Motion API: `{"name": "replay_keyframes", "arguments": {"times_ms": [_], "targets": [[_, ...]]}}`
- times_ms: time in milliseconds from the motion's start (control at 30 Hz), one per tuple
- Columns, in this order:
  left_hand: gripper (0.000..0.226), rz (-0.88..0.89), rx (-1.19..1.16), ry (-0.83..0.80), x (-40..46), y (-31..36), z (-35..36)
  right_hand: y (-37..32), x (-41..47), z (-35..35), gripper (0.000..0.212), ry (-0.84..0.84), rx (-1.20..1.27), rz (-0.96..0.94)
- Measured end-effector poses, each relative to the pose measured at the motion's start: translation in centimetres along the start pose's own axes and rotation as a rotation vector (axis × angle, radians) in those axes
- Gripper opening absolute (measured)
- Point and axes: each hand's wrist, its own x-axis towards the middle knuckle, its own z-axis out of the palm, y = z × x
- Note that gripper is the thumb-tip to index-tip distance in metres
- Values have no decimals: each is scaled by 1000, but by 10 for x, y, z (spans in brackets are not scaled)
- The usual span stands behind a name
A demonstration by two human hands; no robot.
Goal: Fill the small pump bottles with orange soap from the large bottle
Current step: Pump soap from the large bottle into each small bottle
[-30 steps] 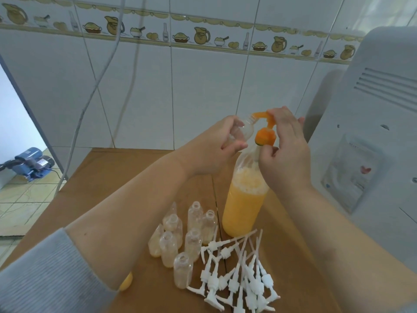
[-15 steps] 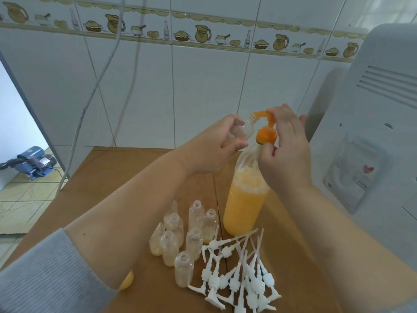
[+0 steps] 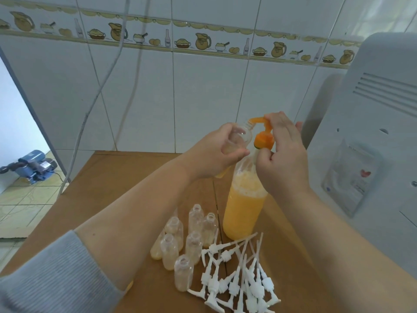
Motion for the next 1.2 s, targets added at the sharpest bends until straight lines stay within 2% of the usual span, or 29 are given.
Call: {"name": "replay_keyframes", "arguments": {"times_ms": [467, 667, 933, 1200], "targets": [[37, -31, -76, -50, -5, 4, 5, 9, -7, 4, 57, -7, -30, -28], [42, -18, -16, -18, -2, 10, -1, 4, 4, -3, 55, 24, -26, -41], [44, -10, 96, -48, -4, 1, -1, 6, -8, 10, 62, 29, 17, -12], [44, -4, 60, -11, -2, 11, -3, 4, 1, 6, 57, 59, 2, -36]]}}
